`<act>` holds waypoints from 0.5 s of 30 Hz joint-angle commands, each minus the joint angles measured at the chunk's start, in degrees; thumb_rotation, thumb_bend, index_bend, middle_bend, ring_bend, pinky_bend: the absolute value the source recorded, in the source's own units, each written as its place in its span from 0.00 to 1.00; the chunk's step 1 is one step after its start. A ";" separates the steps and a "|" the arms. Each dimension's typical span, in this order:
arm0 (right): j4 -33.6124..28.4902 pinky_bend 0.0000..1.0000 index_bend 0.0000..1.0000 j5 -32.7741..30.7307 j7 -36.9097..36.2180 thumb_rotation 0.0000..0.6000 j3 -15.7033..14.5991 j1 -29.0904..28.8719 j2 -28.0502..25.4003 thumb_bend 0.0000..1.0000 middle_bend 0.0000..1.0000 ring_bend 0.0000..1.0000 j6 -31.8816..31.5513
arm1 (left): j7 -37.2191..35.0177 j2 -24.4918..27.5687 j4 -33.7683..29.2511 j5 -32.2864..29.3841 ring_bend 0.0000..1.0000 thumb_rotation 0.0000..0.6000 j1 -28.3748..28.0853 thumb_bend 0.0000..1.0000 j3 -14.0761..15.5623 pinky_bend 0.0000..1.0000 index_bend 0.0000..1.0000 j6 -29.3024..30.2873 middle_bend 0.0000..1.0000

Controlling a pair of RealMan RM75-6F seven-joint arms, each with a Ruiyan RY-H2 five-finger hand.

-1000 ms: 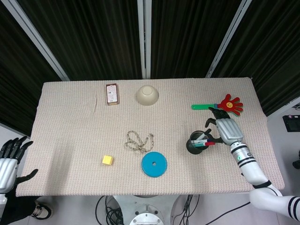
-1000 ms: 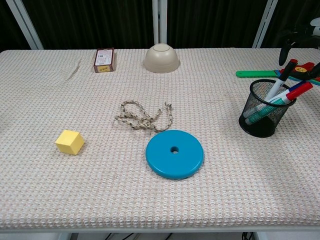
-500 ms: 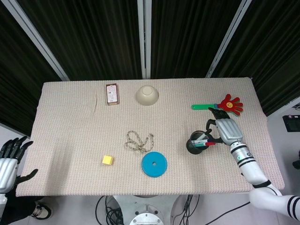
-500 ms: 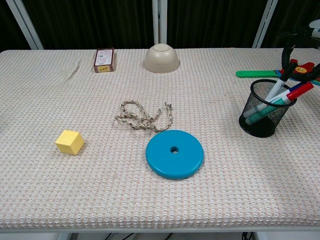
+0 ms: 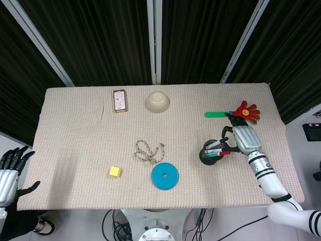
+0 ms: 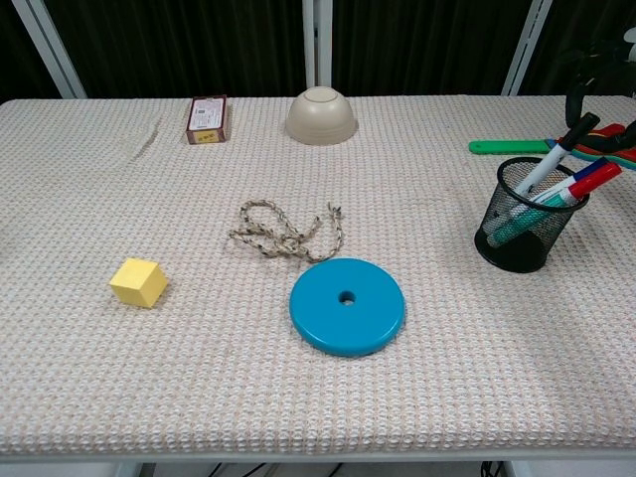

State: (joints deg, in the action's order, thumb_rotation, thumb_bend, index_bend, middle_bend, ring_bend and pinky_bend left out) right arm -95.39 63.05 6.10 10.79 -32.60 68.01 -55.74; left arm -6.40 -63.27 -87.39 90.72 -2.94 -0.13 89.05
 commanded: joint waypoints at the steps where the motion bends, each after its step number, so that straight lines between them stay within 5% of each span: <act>1: -1.18 0.00 0.62 1.07 -1.06 1.00 0.37 0.58 -1.06 0.33 0.02 0.00 -1.07 | 0.04 0.01 -0.06 0.07 0.00 1.00 -0.02 0.16 -0.01 0.06 0.16 0.03 0.04; 15: -6.37 0.00 0.66 6.38 -8.03 1.00 3.65 5.85 -9.13 0.34 0.05 0.00 -11.45 | 0.38 0.02 -0.30 0.51 0.00 1.00 -0.04 0.16 0.08 0.06 0.16 0.22 0.04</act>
State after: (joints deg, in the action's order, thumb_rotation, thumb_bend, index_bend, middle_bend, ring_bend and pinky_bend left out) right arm -102.13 69.38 -1.36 14.03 -27.28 59.35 -66.66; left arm -6.02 -63.25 -87.69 91.23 -2.99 -0.05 89.27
